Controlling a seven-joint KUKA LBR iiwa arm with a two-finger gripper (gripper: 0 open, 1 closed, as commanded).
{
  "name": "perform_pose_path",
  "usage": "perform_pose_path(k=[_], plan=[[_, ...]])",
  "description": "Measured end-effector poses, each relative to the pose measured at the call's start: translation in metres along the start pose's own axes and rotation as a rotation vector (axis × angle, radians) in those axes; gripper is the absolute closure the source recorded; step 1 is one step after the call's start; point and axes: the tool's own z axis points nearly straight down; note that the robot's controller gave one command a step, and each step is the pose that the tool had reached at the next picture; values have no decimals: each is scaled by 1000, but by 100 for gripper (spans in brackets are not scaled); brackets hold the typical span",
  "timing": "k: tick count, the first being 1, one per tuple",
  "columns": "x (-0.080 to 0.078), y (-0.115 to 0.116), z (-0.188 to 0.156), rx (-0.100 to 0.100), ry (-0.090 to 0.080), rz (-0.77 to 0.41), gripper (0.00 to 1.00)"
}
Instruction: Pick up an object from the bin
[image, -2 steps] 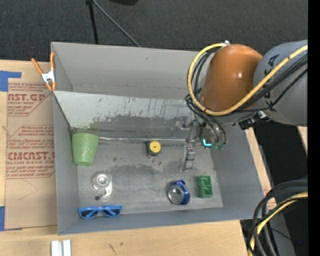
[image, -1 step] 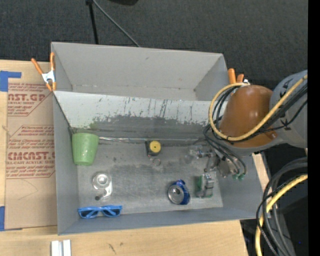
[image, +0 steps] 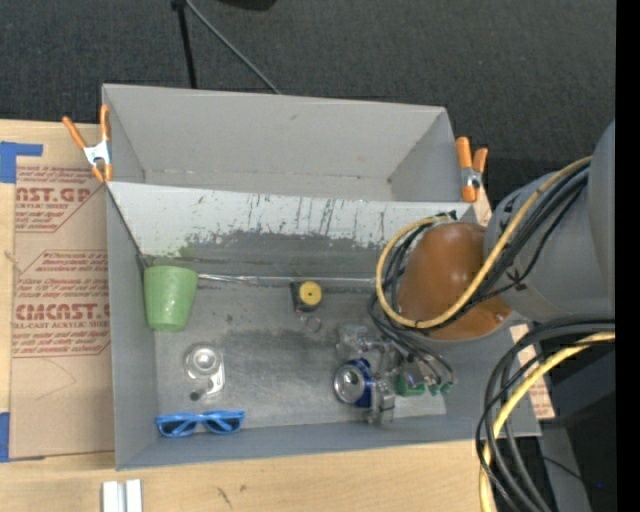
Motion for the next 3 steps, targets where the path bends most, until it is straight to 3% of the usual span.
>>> perform_pose_path(k=[1, 2, 3], plan=[[-2, -1, -4, 2, -6, 2, 100], [1, -12, -142, 5, -7, -22, 100], [-59, -42, -138, 3, -3, -295, 100]])
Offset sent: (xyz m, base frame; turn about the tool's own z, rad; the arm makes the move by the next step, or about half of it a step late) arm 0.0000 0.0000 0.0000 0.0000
